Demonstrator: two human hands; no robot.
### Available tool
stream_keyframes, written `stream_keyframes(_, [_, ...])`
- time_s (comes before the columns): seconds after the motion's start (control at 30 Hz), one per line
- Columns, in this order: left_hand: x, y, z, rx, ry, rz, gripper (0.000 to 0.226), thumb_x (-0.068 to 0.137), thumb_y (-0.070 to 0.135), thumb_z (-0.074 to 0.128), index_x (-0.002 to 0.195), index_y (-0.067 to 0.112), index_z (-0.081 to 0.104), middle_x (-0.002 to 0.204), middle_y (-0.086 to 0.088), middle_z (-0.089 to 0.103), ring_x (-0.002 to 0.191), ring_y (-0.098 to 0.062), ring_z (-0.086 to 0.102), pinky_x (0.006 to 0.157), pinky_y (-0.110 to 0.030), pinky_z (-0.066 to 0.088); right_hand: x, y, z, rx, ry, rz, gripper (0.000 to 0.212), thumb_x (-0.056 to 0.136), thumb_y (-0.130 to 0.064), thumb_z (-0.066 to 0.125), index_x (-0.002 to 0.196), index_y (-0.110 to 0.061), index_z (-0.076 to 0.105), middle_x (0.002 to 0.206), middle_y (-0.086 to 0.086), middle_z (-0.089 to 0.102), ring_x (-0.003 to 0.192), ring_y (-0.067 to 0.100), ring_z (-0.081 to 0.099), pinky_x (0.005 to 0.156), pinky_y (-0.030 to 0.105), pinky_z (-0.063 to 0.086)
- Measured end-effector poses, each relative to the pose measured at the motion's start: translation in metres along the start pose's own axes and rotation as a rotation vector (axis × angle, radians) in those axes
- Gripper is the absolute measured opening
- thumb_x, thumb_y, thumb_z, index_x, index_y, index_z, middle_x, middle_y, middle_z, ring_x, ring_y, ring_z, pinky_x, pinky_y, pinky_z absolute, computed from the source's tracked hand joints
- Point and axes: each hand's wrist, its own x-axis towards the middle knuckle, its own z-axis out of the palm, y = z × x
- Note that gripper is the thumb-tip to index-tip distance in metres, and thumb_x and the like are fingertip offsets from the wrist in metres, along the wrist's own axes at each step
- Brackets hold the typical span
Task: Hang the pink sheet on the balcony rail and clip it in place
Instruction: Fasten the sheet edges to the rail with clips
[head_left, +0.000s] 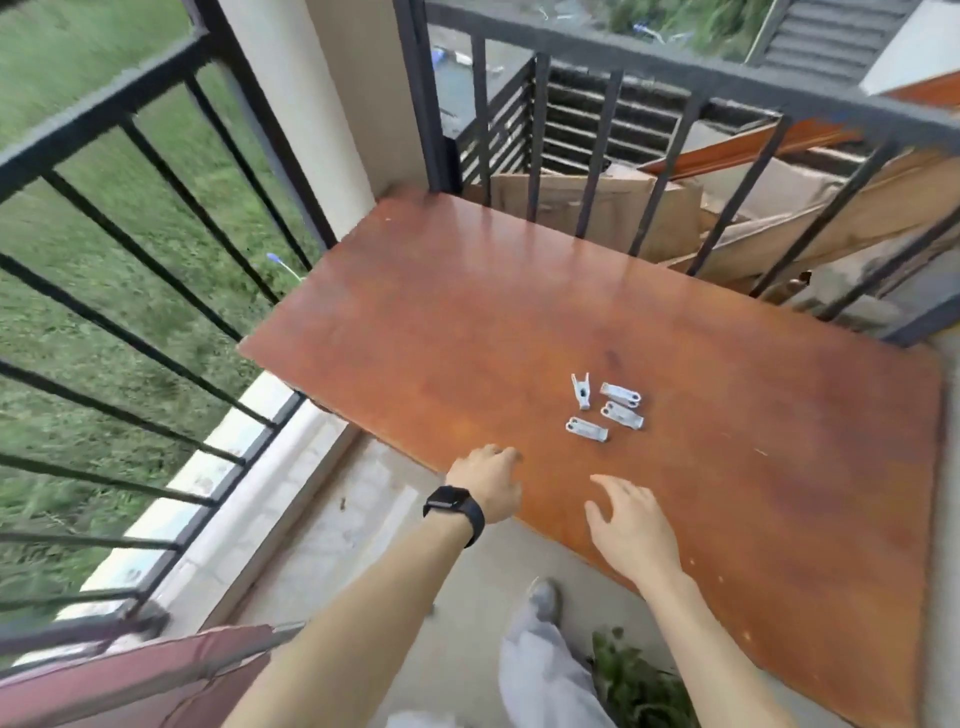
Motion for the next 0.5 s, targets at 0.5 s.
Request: stream_keyframes(0.5, [0.223, 0.043, -0.004, 0.447, 0.027, 0.456, 0.069, 0.094, 0.010, 0.046, 0.153, 0.034, 0.020, 0.165, -0.002, 0.003, 0.149, -0.023, 0.013, 0.118, -0.045, 0.019, 0.140, 0.030, 0.031, -0.210, -0.021, -0.115, 0.058, 0.091, -0.031, 0.066, 0.145, -0.022, 0.046, 0.142, -0.003, 0.052, 0.126, 0.022, 0.052, 0.094, 0.037, 0.050])
